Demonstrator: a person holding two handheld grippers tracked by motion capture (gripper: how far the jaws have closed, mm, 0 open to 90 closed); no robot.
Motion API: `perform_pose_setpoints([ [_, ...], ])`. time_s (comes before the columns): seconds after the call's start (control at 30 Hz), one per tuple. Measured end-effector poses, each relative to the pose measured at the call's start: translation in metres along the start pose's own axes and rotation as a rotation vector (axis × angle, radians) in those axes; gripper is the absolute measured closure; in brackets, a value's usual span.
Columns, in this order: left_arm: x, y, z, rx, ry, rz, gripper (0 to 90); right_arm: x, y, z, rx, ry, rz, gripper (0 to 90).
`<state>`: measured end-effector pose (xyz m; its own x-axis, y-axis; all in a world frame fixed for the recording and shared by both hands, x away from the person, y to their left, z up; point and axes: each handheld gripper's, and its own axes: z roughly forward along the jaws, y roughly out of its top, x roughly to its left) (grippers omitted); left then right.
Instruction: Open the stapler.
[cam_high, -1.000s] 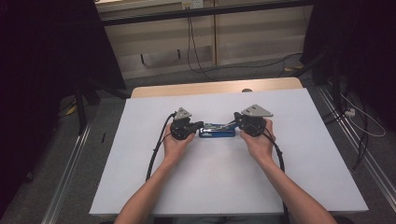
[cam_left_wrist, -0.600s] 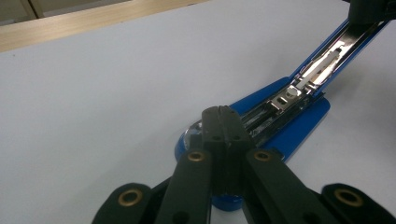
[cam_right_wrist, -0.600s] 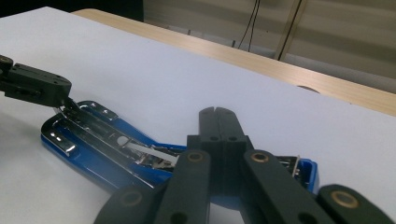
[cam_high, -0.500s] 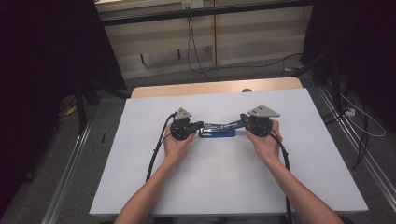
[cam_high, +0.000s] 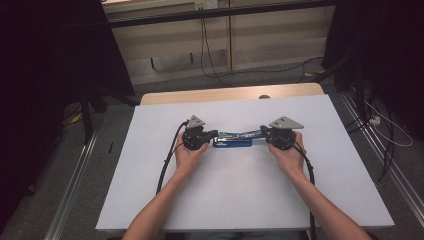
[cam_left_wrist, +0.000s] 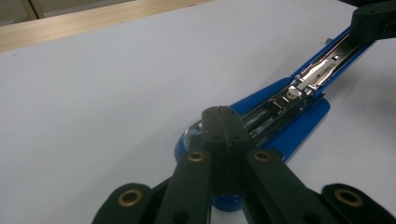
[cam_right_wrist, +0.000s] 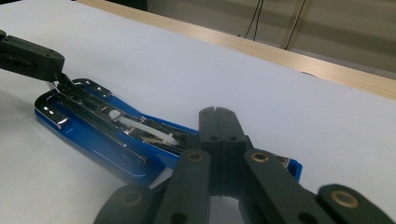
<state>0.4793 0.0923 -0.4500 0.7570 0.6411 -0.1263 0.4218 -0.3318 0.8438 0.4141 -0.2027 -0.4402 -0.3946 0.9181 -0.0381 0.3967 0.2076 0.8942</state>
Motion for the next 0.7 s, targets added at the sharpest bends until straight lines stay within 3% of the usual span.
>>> perform_pose_setpoints([
  [0.7, -0.0013, 0.0004, 0.0000, 0.000, 0.014, 0.011, 90.0, -0.0042, -0.0051, 0.0008, 0.043, 0.013, 0.026, 90.0],
])
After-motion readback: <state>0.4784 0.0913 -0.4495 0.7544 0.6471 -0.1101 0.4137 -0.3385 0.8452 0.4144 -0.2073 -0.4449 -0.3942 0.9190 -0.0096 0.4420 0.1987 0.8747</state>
